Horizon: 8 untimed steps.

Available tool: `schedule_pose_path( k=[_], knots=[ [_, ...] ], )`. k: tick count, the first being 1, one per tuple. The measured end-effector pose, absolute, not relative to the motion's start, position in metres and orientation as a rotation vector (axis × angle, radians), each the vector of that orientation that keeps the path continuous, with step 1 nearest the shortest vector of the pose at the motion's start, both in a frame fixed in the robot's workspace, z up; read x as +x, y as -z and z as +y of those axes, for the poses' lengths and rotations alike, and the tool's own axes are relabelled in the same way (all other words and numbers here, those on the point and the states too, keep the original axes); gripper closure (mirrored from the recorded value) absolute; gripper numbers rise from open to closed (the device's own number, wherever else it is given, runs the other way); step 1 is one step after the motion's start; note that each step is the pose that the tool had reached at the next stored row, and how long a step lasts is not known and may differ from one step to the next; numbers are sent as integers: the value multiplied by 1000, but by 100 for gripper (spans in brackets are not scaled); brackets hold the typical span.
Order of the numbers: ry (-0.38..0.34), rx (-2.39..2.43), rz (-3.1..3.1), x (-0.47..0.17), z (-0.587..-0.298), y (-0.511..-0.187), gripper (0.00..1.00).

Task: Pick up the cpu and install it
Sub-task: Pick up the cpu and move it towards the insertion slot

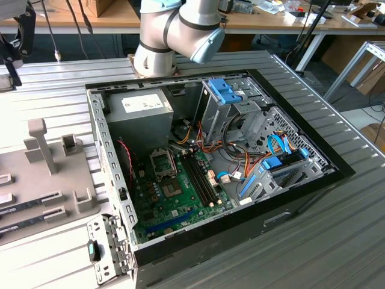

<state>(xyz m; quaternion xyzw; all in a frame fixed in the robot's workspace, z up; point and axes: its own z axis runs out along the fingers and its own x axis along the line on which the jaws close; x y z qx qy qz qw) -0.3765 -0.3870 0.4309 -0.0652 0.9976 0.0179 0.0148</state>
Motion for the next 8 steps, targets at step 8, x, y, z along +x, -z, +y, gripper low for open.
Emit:
schedule_pose_path(
  k=[8],
  knots=[
    [-56, -203, 3105, -365, -387, -430, 53]
  ],
)
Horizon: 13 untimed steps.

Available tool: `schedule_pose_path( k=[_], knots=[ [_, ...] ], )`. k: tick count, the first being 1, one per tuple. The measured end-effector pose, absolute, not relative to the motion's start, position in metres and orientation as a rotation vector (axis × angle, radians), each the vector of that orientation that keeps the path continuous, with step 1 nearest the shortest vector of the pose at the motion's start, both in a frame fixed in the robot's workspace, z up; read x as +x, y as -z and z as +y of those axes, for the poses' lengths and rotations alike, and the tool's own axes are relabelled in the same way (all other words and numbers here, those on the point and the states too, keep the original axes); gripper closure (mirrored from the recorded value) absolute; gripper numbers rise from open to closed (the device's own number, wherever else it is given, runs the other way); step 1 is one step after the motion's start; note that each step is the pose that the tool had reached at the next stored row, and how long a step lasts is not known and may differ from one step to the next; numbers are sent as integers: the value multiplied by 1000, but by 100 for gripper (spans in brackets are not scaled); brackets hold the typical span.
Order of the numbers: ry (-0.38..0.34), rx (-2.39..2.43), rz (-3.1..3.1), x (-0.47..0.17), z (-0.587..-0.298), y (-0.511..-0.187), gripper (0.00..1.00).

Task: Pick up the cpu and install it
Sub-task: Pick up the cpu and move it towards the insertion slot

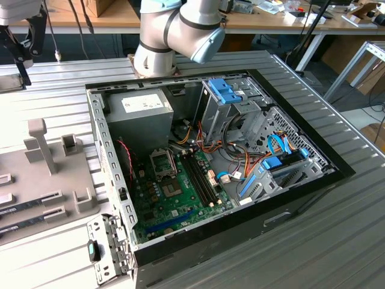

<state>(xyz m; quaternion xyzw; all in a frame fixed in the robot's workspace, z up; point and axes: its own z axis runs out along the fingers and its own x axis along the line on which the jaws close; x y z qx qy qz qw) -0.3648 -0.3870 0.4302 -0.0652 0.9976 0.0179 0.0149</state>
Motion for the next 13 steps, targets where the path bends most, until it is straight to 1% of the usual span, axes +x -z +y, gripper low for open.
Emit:
schedule_pose_path(
  k=[13],
  knots=[
    [-56, -203, 3105, -344, -387, -429, 53]
  ],
)
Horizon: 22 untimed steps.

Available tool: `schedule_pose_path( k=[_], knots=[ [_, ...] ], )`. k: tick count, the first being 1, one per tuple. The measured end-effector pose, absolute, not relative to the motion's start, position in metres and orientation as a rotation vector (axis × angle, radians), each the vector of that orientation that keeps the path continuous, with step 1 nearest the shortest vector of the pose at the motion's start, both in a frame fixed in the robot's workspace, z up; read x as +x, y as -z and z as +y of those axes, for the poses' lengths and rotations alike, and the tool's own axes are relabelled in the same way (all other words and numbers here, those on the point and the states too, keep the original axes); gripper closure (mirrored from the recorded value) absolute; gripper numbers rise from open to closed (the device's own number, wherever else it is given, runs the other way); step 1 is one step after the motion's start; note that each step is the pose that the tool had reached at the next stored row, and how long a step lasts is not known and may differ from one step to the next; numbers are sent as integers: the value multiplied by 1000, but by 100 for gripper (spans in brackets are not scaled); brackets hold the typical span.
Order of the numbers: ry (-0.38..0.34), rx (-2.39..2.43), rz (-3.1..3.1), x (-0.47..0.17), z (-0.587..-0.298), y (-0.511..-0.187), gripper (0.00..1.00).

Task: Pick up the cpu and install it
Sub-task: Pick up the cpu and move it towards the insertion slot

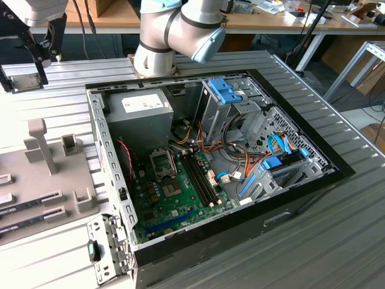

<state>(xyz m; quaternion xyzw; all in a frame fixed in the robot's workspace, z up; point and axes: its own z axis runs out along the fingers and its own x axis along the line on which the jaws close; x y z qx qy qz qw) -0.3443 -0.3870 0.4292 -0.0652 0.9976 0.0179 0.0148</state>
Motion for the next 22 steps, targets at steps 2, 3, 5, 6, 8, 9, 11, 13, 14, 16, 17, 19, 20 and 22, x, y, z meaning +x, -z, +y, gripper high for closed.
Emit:
schedule_pose_path(
  k=[2, 3, 5, 6, 8, 9, 11, 13, 14, 16, 17, 19, 20, 22],
  knots=[
    [-56, -203, 3105, -340, -387, -429, 53],
    [-56, -203, 3105, -338, -387, -429, 53],
    [-56, -203, 3105, -333, -387, -429, 53],
    [-56, -203, 3105, -331, -387, -428, 53],
    [-56, -203, 3105, -327, -387, -428, 53],
    [-56, -203, 3105, -324, -387, -428, 53],
    [-56, -203, 3105, -321, -387, -428, 53],
    [-56, -203, 3105, -318, -387, -428, 53],
    [-56, -203, 3105, -315, -387, -427, 53],
    [-56, -203, 3105, -314, -387, -427, 53],
    [-56, -203, 3105, -312, -387, -427, 53],
    [-56, -203, 3105, -310, -388, -427, 53],
    [-56, -203, 3105, -309, -389, -427, 53],
    [-56, -203, 3105, -307, -389, -426, 53]
  ],
)
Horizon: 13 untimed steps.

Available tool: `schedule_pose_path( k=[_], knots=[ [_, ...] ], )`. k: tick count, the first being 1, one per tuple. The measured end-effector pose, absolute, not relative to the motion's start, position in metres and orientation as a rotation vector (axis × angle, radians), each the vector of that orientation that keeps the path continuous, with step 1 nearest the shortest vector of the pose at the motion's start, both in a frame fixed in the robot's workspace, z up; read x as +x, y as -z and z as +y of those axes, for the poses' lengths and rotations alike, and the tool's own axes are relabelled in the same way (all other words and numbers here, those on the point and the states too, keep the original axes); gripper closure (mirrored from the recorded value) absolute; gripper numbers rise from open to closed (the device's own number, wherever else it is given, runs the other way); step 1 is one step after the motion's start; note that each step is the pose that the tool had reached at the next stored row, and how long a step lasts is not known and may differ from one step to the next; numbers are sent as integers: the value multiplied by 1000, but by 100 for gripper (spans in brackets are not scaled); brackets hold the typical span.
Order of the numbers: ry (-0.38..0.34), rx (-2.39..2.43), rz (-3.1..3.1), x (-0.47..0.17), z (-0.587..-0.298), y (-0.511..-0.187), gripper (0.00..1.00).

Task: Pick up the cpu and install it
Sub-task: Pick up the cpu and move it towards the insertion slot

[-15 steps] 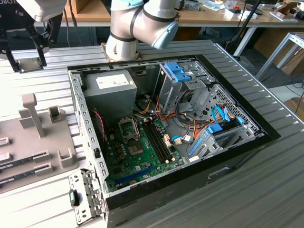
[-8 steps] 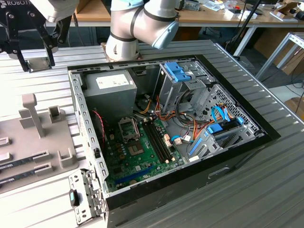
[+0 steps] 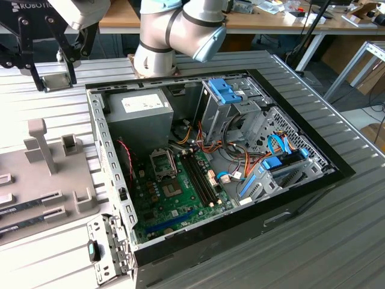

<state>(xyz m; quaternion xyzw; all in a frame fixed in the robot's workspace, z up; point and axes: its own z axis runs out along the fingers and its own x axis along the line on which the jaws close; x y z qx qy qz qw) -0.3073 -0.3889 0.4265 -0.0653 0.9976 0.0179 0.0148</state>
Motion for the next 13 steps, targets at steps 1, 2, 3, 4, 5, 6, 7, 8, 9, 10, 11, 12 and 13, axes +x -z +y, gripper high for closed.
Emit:
schedule_pose_path(
  k=[1, 2, 3, 4, 5, 6, 7, 8, 9, 10, 11, 12, 13],
  knots=[
    [-56, -203, 3105, -306, -389, -426, 53],
    [-56, -203, 3105, -306, -389, -426, 53],
    [-56, -203, 3105, -305, -390, -426, 53],
    [-56, -203, 3105, -304, -390, -426, 53],
    [-56, -203, 3105, -303, -390, -426, 53],
    [-56, -203, 3105, -303, -390, -425, 53],
    [-56, -203, 3105, -302, -391, -425, 53],
    [-56, -203, 3105, -301, -391, -425, 53],
    [-55, -203, 3105, -301, -391, -425, 53],
    [-55, -203, 3105, -300, -391, -425, 53],
    [-56, -203, 3105, -299, -391, -425, 53],
    [-55, -203, 3105, -299, -391, -425, 53],
    [-55, -203, 3105, -297, -391, -424, 53]
  ],
)
